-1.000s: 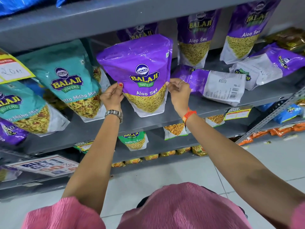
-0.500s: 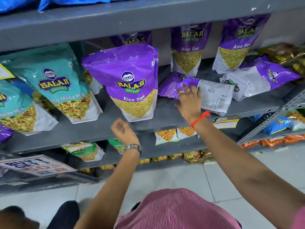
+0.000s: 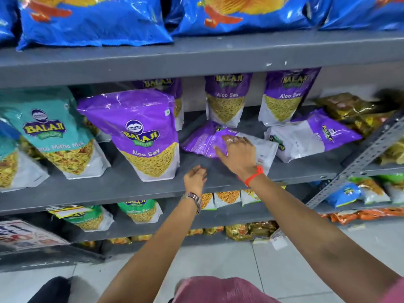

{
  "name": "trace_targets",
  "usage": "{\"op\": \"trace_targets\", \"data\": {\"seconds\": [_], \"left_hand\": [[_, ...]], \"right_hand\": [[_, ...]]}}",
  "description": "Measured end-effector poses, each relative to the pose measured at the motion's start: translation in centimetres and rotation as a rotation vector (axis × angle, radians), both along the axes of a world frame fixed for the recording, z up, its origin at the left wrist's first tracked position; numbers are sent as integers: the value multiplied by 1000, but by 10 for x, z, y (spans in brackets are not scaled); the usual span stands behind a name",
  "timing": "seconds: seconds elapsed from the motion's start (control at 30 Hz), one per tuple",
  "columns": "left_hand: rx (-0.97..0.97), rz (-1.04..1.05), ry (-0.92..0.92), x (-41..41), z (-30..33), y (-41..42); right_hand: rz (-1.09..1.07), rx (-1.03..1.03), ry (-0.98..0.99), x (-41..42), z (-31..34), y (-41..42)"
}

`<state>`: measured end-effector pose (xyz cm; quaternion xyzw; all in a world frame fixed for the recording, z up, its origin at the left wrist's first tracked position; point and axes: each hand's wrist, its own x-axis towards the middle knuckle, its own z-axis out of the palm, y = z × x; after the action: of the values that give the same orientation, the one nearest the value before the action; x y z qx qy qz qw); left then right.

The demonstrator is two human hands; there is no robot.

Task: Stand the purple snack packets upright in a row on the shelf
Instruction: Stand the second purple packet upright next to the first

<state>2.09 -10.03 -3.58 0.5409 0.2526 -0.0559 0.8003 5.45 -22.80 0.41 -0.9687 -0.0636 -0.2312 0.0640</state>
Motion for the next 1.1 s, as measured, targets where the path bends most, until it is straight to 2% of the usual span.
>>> {"op": "trace_targets", "data": {"seconds": [0.07,0.17,0.27,0.37,0.47,0.6,0.8,0.87,1.0,1.1], "left_hand": [[-127,-28,71,11,11,-10],[-239,-51,176,23,18,-26],[-302,-71,231,31,21,-42],[-318,-8,213,34,21,-57],[-271,45,220,39,21,-64],[-150,49,238,39,26,-62],[-11,135,176,36,27,-63],[51,160,159,37,29,-58],[193,186,29,39,34,-48],[136,152,-123,46,46,-38]], "right_hand": [[-67,161,32,16,18,-20],[-150,298,314,52,36,-57],[-162,324,611,80,36,-82],[-190,239,801,101,20,-97],[-142,303,805,114,10,-103],[-95,538,854,111,10,-105],[-136,731,842,100,10,-109],[-129,860,828,90,12,-109],[-138,1180,666,68,14,-108],[-180,1320,540,53,13,-108]]}}
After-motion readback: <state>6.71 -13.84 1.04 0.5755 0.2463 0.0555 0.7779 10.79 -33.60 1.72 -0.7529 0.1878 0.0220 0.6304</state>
